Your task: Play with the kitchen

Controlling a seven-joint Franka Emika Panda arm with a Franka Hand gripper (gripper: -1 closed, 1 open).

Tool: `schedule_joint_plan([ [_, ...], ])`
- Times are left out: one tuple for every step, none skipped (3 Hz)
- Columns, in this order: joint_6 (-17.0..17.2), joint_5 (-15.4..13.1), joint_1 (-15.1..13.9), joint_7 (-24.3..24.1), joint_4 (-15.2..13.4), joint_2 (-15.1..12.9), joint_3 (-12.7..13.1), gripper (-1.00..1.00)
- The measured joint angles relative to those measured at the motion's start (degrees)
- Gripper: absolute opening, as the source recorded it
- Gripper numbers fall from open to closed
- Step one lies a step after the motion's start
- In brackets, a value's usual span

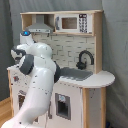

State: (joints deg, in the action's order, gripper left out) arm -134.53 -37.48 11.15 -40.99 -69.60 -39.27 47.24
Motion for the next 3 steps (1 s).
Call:
schedule_joint_plan([
  [3.6, -0.1, 2.8, 0.1, 4.2, -1.0, -1.4, -1.0],
  [8.5, -0.8, 4.8, -1.4, 5.9, -0.3, -1.4, -1.0],
  [14.4, -0.9, 5.8, -2.4, 5.6, 0.2, -0.9, -1.0],
])
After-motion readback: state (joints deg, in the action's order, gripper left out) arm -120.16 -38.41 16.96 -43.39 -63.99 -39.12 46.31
